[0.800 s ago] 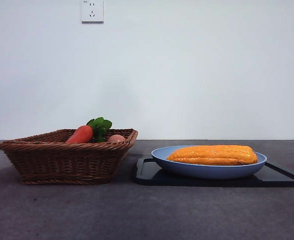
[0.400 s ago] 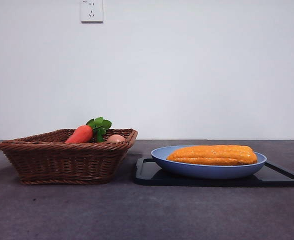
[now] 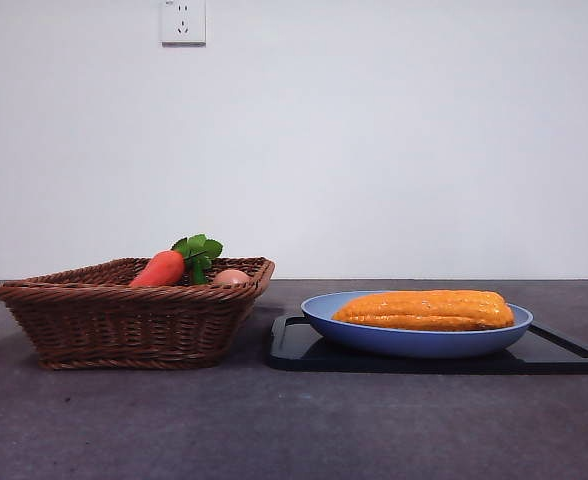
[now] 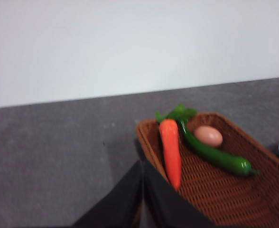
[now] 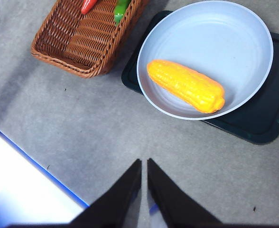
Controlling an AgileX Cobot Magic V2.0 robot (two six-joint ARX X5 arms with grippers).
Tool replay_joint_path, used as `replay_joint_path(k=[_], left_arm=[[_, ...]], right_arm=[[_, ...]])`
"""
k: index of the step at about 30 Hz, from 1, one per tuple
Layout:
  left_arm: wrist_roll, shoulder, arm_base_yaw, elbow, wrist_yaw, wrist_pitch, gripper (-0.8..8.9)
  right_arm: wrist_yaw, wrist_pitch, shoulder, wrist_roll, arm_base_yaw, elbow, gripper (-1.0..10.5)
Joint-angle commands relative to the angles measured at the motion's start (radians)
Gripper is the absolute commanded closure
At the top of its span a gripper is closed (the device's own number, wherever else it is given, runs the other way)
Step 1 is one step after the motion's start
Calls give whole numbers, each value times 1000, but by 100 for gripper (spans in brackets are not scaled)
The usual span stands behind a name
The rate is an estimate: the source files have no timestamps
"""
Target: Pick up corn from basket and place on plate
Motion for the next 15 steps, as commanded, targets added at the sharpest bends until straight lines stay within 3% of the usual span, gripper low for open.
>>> replay_joint_path(k=[1,15], left_arm=[[-22,-51,5,-63,-5,11,807],[-95,-245,7,-232,-21,-27,807]], right_arm=[[-2,11,8,-7,4,19,944],[-2,11,8,-7,4,19,944]])
